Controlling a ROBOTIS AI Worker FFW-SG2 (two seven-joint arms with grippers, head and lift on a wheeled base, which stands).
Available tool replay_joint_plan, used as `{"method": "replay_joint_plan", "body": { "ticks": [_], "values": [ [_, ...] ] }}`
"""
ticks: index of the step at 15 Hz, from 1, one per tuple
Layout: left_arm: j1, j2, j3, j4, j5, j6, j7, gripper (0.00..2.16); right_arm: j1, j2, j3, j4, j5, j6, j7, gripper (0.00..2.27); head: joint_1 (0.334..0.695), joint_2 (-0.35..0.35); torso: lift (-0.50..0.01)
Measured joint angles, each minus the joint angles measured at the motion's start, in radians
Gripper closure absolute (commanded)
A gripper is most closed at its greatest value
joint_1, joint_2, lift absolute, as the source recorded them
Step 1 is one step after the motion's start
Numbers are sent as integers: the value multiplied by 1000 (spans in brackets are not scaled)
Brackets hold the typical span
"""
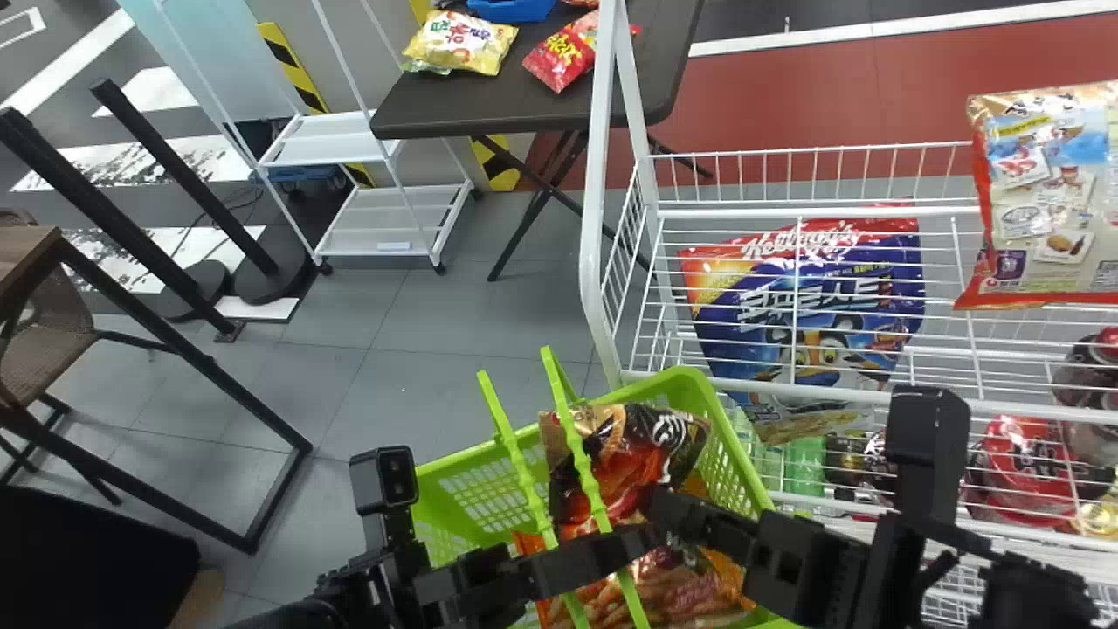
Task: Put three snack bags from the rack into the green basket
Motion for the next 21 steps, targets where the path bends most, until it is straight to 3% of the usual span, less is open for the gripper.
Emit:
{"method": "replay_joint_plan", "body": {
  "ticks": [4,8,11,17,21],
  "values": [
    [0,1,3,-4,0,1,2,2148,5,0,-50,-22,-9,24,0,53,695,350,0],
    [0,6,5,-5,0,4,0,2148,-30,0,-189,-75,10,68,0,63,695,350,0],
    [1,11,5,-7,1,4,-2,2148,-103,-11,-273,-87,126,87,-3,39,695,240,0],
    [6,15,6,-8,9,4,-6,2148,-240,-68,-283,-19,496,2,-25,43,695,22,0],
    [11,15,11,-7,9,4,-6,2148,-355,-99,-285,136,571,-141,-24,49,695,-48,0]
  ]
}}
